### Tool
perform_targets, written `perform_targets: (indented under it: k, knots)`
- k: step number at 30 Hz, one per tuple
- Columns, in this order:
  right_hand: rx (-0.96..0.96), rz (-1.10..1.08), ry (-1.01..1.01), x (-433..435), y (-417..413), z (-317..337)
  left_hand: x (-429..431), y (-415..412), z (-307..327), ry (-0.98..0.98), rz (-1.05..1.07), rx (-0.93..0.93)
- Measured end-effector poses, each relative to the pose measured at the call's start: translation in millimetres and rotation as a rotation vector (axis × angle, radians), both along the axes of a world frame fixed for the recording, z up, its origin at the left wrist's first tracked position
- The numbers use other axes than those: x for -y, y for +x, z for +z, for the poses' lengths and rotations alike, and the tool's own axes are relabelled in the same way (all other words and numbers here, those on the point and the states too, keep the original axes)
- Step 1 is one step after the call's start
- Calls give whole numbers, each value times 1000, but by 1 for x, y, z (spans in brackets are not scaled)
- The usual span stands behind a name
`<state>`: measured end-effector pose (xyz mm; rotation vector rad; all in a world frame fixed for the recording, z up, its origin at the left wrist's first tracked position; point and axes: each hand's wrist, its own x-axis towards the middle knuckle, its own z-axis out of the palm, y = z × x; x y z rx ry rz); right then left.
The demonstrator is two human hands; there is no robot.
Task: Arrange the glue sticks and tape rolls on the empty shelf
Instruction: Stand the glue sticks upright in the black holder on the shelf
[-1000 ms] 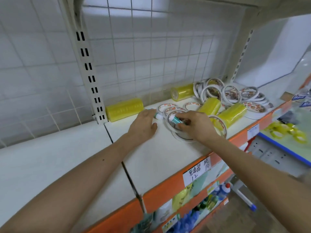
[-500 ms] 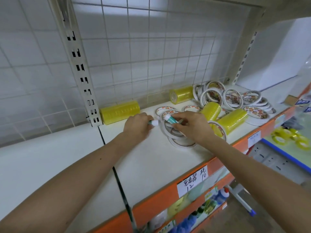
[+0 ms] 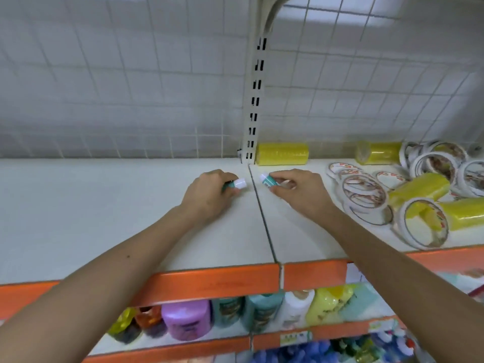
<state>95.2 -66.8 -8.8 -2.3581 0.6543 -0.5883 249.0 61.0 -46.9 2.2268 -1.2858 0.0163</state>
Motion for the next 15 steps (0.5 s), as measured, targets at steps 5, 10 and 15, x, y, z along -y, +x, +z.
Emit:
perform_targets:
  k: [5, 10, 15]
  knots:
    - [4, 130, 95, -57, 44, 1, -78, 26, 3, -6, 107, -10]
    - [-32, 250, 51, -136, 89, 4, -175, 62, 8, 12, 207, 4]
    - [-48, 324, 105, -232, 139, 5, -283, 98, 12, 40, 273, 23]
